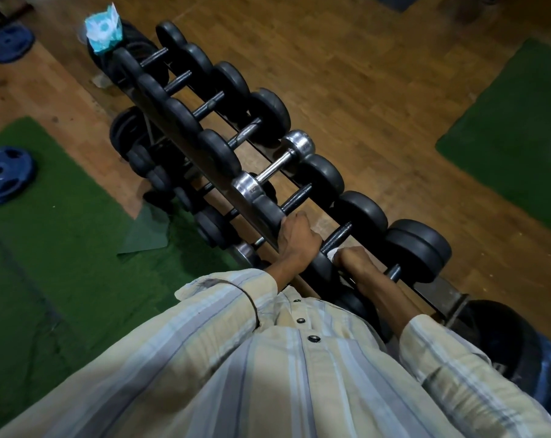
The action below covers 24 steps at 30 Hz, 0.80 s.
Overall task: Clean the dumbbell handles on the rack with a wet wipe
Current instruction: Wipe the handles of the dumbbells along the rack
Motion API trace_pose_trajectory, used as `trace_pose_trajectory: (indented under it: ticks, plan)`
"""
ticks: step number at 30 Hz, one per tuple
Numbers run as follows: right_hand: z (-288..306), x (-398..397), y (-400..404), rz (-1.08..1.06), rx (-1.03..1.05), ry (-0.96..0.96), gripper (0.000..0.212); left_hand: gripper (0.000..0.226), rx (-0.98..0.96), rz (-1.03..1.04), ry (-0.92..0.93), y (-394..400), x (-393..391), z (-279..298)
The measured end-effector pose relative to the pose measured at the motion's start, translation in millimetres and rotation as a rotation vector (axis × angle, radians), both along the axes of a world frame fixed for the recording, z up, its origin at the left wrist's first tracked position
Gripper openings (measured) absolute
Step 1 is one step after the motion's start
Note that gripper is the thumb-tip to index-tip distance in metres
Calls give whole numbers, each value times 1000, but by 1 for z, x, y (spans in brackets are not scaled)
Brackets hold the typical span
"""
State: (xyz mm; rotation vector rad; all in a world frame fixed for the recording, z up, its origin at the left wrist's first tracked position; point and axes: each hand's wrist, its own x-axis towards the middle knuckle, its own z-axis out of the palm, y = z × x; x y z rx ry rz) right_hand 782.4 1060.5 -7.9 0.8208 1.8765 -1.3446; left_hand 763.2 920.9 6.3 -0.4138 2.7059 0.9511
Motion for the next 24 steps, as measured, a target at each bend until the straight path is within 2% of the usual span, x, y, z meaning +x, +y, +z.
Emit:
trace_pose_trajectory:
  ticks: [3,5,8,10,12,15,17,19,21,24]
  plan:
    - [-3,13,2,264,139,165,28,24,-4,-8,-1,-1,-1,1]
    - [-1,24,4,450,245,252,46,23,-5,-16,-4,-1,0,1]
    - [-1,40,4,596,321,466,68,24,4,-23,-3,-3,2,-1]
    - [-8,41,6,633,320,565,68,23,8,-24,7,-5,2,-1]
    - [-15,34,11,719,355,577,67,23,15,-27,14,-5,3,0]
    - [-15,15,13,1096,616,645,71,24,12,-27,-1,-4,5,3]
    - [-15,0,8,1263,762,649,65,24,13,-28,-5,-6,4,2]
    - [-13,-17,2,1358,876,701,47,26,7,-45,-9,-7,4,3]
    - [-5,-34,0,1391,1011,749,31,30,-14,-75,-14,-9,5,2]
    - [3,-50,2,1467,1188,686,24,32,-63,-112,-8,-9,8,2]
